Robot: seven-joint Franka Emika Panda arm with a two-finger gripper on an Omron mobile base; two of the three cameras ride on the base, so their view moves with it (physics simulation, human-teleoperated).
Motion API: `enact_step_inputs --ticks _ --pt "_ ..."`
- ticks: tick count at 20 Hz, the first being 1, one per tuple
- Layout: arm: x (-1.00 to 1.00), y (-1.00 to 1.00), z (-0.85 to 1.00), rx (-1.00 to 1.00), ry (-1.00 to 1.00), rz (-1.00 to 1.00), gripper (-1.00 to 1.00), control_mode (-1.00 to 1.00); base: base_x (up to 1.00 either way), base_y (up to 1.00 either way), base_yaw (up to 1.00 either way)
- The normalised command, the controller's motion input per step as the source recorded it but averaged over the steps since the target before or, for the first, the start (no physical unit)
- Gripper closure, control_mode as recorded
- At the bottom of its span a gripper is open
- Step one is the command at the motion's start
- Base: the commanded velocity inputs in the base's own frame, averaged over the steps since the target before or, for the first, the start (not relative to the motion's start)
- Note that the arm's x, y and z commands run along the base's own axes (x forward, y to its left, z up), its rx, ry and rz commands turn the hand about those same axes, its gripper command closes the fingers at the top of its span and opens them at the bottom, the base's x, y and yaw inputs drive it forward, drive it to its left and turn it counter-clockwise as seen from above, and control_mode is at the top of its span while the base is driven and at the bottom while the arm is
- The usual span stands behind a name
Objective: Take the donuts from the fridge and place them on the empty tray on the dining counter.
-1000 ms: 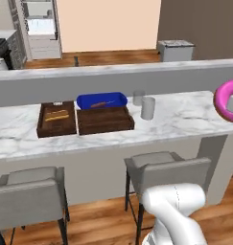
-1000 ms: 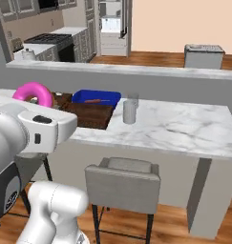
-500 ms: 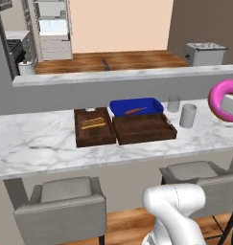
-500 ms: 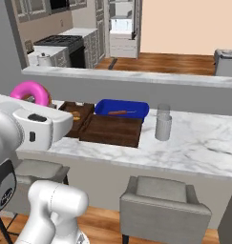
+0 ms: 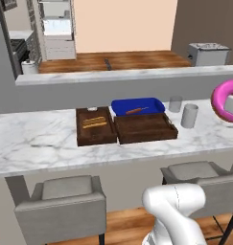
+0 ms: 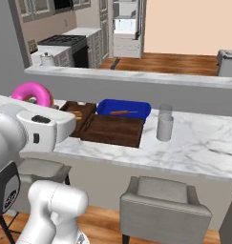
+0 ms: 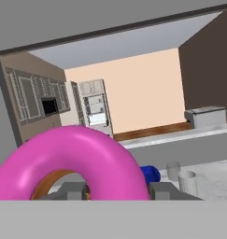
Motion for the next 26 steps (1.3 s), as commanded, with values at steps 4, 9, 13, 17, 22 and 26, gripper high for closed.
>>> enact_step_inputs --ticks 4,9,13,17,22,26 --pt "0.00 0.00 0.00 0.00 0.00 0.00 1.00 1.00 1.00 0.05 0.21" --pt "0.00 0.00 0.00 0.00 0.00 0.00 1.00 1.00 1.00 0.00 0.22" --pt "1.00 0.00 0.07 0.17 0.70 0.09 1.00 -1.00 0.00 0.00 0.00" --pt "1.00 0.00 0.02 0.10 0.89 0.08 1.00 -1.00 0.00 0.00 0.00" --pt "0.99 0.22 -0.17 0.00 0.60 0.01 1.00 -1.00 0.00 0.00 0.00" --pt "0.74 0.18 -0.59 0.00 0.42 0.00 1.00 -1.00 0.00 0.00 0.00"
